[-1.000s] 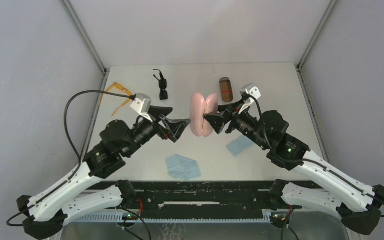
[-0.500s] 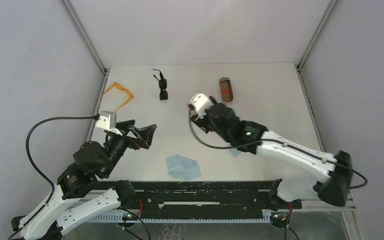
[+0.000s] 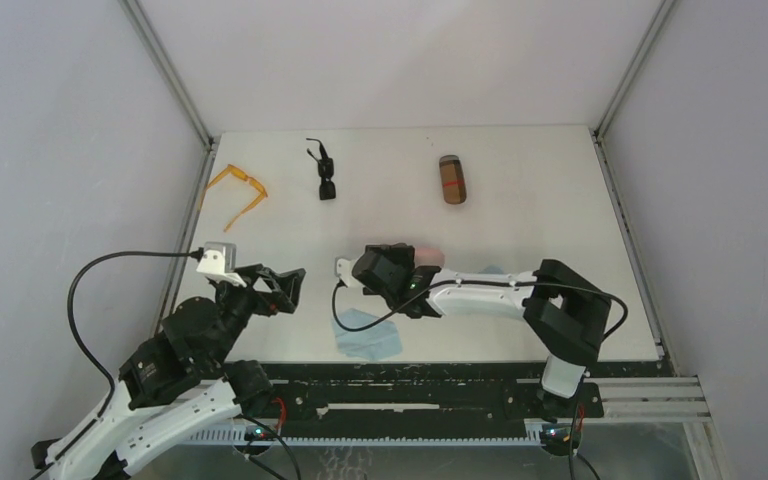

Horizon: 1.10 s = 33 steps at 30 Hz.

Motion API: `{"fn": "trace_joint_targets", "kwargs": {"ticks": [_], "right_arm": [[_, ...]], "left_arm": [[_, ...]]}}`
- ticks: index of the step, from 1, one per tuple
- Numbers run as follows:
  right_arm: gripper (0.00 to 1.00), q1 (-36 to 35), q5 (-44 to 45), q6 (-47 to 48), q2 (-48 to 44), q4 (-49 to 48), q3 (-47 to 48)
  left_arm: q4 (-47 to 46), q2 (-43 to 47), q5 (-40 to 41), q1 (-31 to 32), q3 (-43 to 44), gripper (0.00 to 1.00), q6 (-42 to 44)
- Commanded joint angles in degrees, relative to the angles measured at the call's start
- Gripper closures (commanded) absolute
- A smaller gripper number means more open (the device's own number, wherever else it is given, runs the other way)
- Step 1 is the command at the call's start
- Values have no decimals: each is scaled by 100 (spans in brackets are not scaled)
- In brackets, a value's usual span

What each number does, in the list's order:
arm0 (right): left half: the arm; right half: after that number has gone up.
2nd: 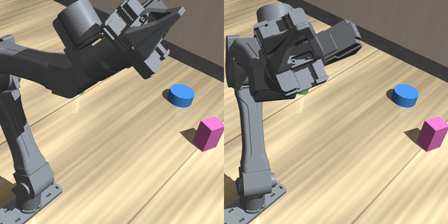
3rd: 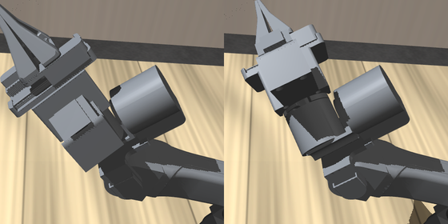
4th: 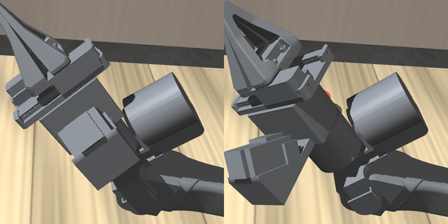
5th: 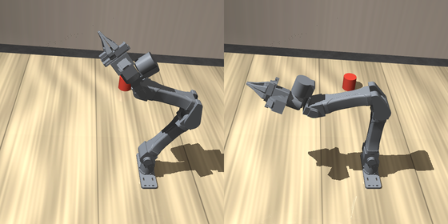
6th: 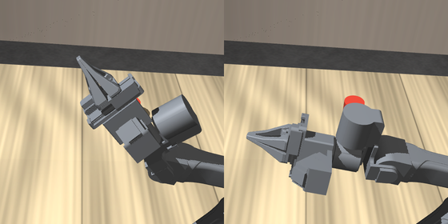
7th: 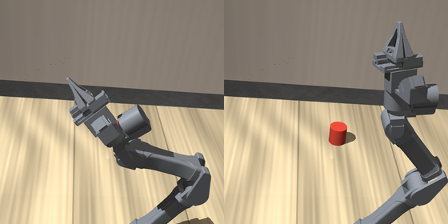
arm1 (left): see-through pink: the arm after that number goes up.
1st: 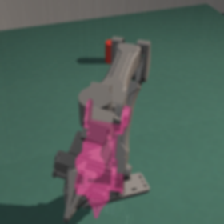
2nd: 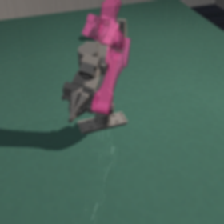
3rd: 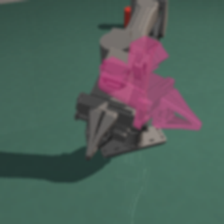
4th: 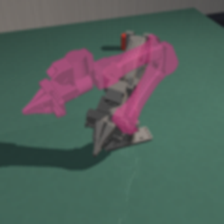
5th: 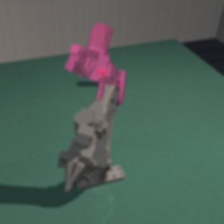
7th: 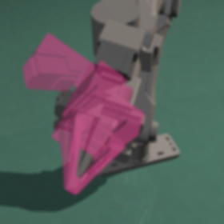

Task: Organize the sunglasses
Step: Place the sunglasses case at the center of the board.

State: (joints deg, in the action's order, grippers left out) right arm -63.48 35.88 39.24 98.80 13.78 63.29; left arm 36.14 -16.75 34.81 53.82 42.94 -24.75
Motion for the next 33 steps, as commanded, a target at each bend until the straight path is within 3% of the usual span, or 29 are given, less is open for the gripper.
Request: {"fn": "trace_joint_targets", "kwargs": {"ticks": [1, 4, 11, 16, 23, 33], "right_arm": [[81, -76, 264, 405, 254, -559, 70], [75, -93, 197, 325, 389, -492, 70], [48, -128, 46, -31, 420, -175, 60], [34, -195, -94, -246, 201, -118, -49], [27, -269, -285, -580, -58, 110, -147], [20, -447, -637, -1407, -1174, 411, -562]], "left_arm": [[-151, -15, 8, -21, -99, 0, -136], [-222, -51, -34, -21, -148, 0, -165], [-373, -160, -190, -21, -267, 0, -253], [-453, -208, -252, -21, -337, 0, -317], [-508, -271, -320, -21, -365, 0, -346], [-839, -605, -616, -21, -437, 0, -328]]}}
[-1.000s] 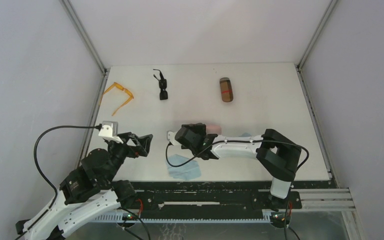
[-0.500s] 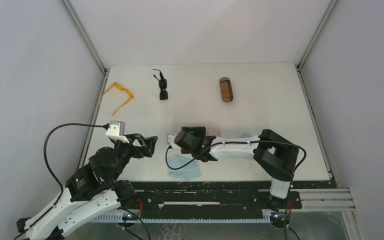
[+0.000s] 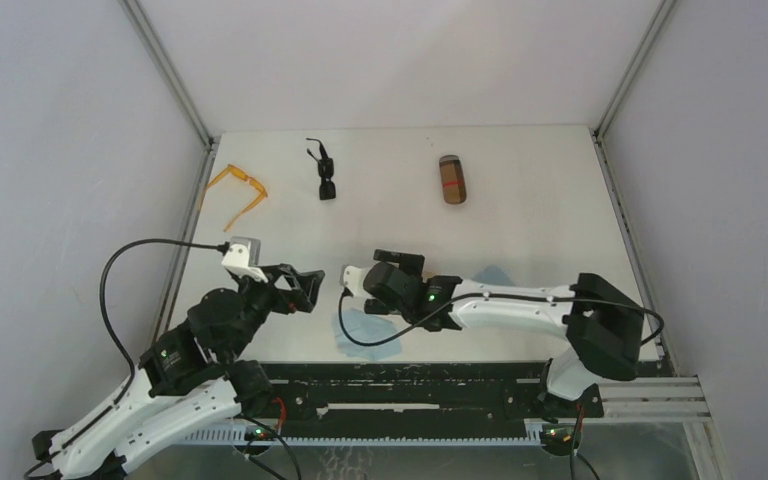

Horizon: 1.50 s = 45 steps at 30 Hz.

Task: Organize the sunglasses
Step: Place the sunglasses case at the center of the board, then adjust the sunglasses case at the center of the board.

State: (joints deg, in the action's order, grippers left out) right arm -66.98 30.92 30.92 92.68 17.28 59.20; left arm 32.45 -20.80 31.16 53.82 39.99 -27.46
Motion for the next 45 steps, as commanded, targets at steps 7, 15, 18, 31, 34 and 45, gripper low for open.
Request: {"fn": "trace_joint_targets", "kwargs": {"ticks": [7, 15, 18, 31, 34, 45], "right_arm": [[20, 17, -108, -2347, -1761, 178, -574], [27, 1368, -1833, -3531, -2597, 594, -862], [29, 1773, -1671, -4300, -2557, 850, -853], [46, 1908, -1000, -8028, -2376, -1, -2012], [50, 1901, -1043, -8097, -2181, -188, -2061], [65, 2033, -1274, -8042, -1376, -758, -2062]], "left_arm": [[-1074, -1102, -855, -205, -202, 0, -30], [-1566, -2108, -1674, -521, -492, 13, -153], [-1750, -2436, -1825, -551, -575, 14, -206], [-1784, -2606, -2039, -755, -466, 18, -194], [-1747, -2552, -2059, -781, -482, 19, -187], [-1712, -2483, -2114, -812, -490, 28, -172]]}}
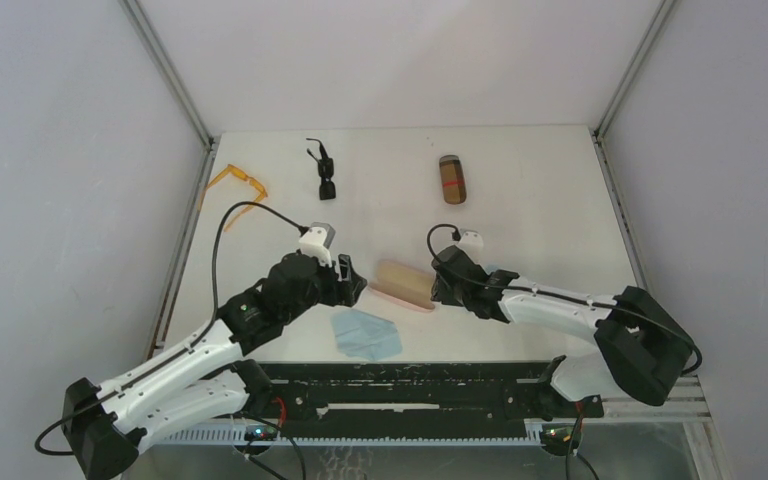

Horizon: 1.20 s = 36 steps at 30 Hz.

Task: Organize the sunglasses
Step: Adjust the sunglasses case at the center of the board.

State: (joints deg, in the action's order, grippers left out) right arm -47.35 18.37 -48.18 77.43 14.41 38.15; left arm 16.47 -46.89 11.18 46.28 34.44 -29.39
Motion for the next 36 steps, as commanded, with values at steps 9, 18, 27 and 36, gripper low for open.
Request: {"fn": "trace_joint_targets", "kwargs": {"ticks": [9, 18, 27, 36], "right_arm": [[80, 241, -136, 124, 508, -672, 78], [97, 388, -250, 1557, 523, -1537, 86], [100, 1206, -1644, 3373, 1048, -2111, 743], [100, 1831, -2771, 4206, 1886, -1979, 1619]], "left_arm": [[-71, 161, -118, -112, 72, 33, 35], [-15, 306, -191, -286, 89, 36, 67], [99, 489, -348, -670, 122, 39, 159], [128, 504, -339, -811, 116, 40, 158]]}}
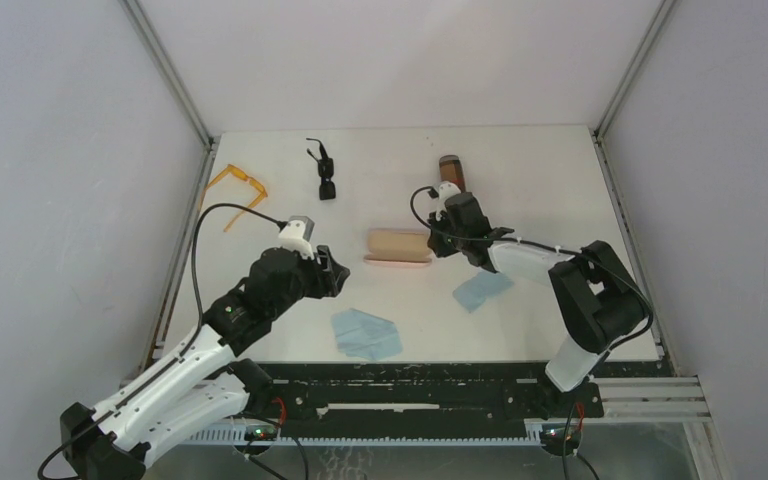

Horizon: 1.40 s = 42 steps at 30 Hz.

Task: Organize the sunglasses
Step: Adjust the sunglasses case at the center of the board, then fold the glasses cleaning cloth at the center of the board.

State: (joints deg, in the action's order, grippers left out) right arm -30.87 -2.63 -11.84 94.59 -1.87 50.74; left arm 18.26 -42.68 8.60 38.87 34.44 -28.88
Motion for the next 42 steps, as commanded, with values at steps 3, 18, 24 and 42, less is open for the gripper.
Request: {"fn": "trace_joint_targets", "kwargs": {"ticks": [3, 18, 24, 42], "right_arm": [[98, 290, -765, 686, 355, -260, 530], [62, 436, -757, 763, 193, -50, 625], [42, 604, -814, 555, -841, 24, 308], [20, 691, -863, -1798, -4640, 2441, 246]], "left_arm": [[-60, 56, -61, -88, 107, 40, 101], [-91, 49, -19, -280, 29, 38, -38], [176, 15, 202, -438, 274, 29, 9], [-173, -1587, 689, -1931, 1398, 7, -7]]}}
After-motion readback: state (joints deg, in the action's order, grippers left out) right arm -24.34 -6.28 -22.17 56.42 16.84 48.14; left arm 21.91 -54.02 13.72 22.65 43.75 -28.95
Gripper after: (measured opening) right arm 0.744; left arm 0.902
